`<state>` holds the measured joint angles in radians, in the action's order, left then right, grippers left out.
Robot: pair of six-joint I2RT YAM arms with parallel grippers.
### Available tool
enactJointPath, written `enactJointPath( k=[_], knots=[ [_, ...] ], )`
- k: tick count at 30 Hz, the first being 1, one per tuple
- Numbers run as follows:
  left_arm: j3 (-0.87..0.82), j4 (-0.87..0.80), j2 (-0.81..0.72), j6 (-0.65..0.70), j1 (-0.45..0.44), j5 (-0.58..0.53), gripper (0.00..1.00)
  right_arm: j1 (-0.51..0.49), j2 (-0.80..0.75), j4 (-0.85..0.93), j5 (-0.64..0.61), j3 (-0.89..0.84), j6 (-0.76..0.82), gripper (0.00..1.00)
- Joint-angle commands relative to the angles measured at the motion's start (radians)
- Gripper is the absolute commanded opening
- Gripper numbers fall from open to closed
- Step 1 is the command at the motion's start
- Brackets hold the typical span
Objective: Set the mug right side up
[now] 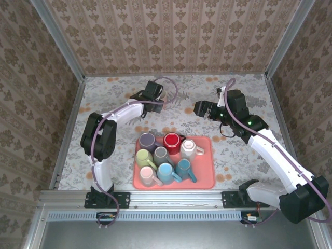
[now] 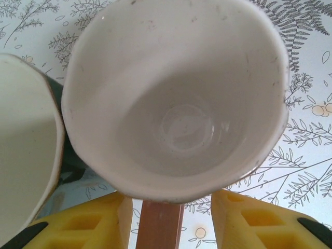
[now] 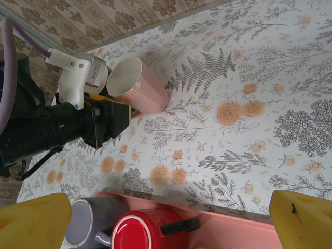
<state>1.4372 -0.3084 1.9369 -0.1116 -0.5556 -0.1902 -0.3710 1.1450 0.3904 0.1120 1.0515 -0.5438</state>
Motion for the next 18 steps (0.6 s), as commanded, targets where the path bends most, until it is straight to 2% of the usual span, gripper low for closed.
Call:
enactJointPath(
  k=[1, 6, 12, 14, 18],
  knots=[
    [-0.024, 0.011, -0.073, 0.004, -0.003, -0.012, 0.45, 0.001, -0.028, 0.006, 0.016, 0.003, 0.029, 0.99],
    [-0.051, -0.003, -0.155, 0.003, -0.007, 0.030, 0.48, -0.002, -0.046, 0.043, 0.067, 0.031, 0.062, 0.99],
    [-0.116, -0.035, -0.326, -0.001, -0.022, 0.104, 0.49, -0.027, -0.042, 0.156, 0.135, 0.085, 0.138, 0.97],
    [-0.132, -0.074, -0.390, -0.005, -0.023, 0.118, 0.49, -0.076, -0.039, 0.211, 0.163, 0.100, 0.214, 0.95],
    [-0.162, -0.171, -0.518, 0.003, -0.017, 0.130, 0.49, -0.231, -0.004, 0.345, 0.054, 0.152, 0.341, 0.94]
  ],
)
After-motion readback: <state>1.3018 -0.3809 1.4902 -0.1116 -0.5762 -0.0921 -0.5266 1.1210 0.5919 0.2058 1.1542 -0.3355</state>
